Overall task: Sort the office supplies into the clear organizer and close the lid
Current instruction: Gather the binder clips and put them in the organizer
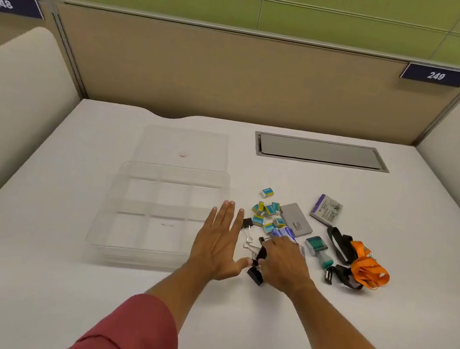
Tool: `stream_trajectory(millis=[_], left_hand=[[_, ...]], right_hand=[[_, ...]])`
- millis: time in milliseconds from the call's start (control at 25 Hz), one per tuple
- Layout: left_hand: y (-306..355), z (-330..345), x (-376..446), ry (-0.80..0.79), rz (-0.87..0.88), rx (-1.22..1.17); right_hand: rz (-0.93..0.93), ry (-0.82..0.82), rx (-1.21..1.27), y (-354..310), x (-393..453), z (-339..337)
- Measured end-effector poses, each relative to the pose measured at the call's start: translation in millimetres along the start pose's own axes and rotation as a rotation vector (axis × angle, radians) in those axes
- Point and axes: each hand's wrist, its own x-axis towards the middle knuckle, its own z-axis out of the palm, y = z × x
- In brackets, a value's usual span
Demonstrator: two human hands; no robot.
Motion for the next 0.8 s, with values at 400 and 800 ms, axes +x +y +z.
stream_trajectory(millis=[400, 800], left_hand=[[14.4, -1.7, 10.8, -0.016, -0.076, 0.06], [29.9, -5.1, 41.3, -0.054, -0.109, 0.116]], right_hand=[[-0.156, -0.019, -0.042, 14.0, 15.8, 3.0], [-0.058, 0.118, 0.548, 57.8, 9.5, -21.5]])
